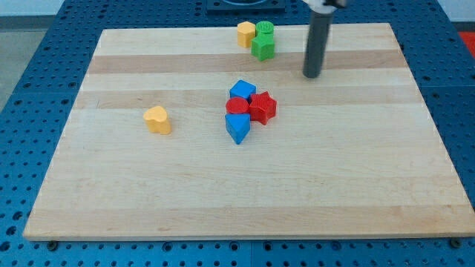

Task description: Move the yellow heart into the yellow hexagon

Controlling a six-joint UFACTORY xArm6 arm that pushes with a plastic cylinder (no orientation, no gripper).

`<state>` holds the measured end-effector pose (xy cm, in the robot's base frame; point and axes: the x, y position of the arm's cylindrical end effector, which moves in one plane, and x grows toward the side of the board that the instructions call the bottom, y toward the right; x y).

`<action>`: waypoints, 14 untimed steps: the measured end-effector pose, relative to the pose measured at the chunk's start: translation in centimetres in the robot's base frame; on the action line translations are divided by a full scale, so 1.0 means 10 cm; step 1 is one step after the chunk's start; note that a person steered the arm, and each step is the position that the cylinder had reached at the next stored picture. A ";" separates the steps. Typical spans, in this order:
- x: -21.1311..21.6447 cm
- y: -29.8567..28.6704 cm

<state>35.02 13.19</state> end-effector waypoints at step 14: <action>0.90 -2.78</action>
<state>44.00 -14.62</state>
